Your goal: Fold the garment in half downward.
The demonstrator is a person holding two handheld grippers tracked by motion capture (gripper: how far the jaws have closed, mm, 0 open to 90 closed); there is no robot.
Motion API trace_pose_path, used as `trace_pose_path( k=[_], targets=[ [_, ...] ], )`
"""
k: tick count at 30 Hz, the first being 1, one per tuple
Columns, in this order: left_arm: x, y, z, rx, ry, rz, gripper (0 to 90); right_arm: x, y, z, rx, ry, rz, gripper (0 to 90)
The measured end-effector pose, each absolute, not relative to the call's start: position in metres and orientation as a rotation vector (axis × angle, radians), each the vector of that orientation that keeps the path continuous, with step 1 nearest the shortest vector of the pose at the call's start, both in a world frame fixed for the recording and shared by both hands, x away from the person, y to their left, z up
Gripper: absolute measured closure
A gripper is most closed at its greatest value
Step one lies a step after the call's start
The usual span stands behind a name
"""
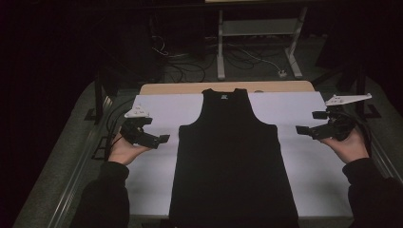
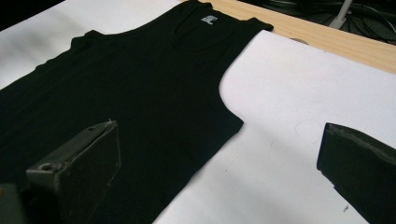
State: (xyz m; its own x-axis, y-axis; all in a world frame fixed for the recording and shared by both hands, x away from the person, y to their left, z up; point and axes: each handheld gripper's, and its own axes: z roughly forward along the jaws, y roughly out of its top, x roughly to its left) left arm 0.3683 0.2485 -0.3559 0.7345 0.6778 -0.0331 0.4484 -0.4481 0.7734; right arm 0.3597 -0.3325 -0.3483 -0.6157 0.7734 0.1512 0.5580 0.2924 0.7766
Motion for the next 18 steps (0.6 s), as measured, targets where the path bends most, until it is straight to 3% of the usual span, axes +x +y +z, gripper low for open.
trace_pose_path(
  k=[18],
  targets=[
    [0.391, 0.241, -0.353, 2.141, 0.853, 0.324, 0.0, 0.38, -0.33, -0.346, 1.23, 2.338, 1.205, 0.0]
  ],
)
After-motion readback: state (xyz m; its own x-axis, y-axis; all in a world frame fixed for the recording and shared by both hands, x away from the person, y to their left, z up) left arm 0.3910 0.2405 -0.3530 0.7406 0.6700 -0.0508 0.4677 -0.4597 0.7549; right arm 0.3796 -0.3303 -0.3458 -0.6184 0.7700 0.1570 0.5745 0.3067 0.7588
